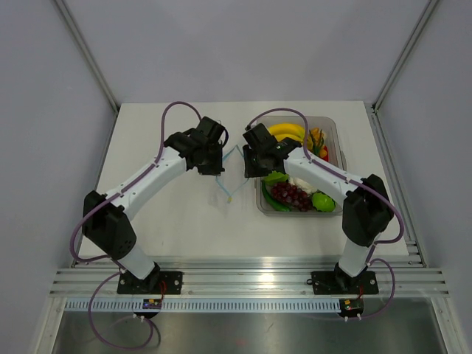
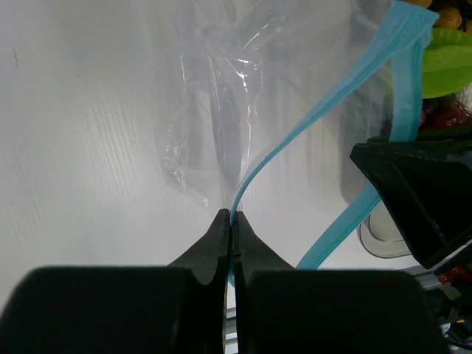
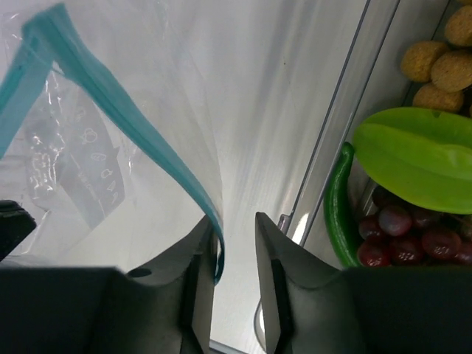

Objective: Place the food in the zip-top bag and seal the zipper
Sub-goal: Open the zipper of the food storage bag at the center of the board, then pick up the fake fruit from the bin.

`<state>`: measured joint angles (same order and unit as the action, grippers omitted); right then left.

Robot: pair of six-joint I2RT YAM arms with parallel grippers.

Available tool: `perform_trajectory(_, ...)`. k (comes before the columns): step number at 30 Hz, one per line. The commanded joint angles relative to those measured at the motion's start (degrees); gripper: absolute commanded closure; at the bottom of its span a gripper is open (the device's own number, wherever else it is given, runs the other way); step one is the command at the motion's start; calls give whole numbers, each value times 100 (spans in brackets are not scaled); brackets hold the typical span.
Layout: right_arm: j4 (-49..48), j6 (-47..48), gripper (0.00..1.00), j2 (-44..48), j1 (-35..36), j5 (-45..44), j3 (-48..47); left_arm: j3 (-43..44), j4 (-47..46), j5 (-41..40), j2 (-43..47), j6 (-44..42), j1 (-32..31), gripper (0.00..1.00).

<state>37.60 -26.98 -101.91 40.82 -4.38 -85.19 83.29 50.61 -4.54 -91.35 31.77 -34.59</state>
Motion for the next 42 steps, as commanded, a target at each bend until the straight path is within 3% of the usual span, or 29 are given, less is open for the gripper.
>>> perform_trajectory(1, -112, 9, 63, 206, -39, 262, -191, 355, 124, -2, -128, 92, -13, 100)
perform_trajectory(13, -289, -290, 41, 1207, -39, 228, 257, 715, 485, -504, -418, 172, -13, 100)
perform_trajectory(16, -254, -325, 37, 1681, -39, -132, 484, 724, 538, -557, -428, 216, -13, 100)
perform_trajectory(19, 9, -561, 26, 1832, -161, -949, 730, 680, 503, -592, -384, 356, -13, 100)
perform_trajectory(25, -376, -1300, 21, 1684, -1330, -266, 1513, 636, 415, -540, -383, 514, -13, 100)
perform_trajectory(42, -1036, -1881, 13, 453, -1392, -678, 1461, 636, 309, -338, -392, 453, -22, 100)
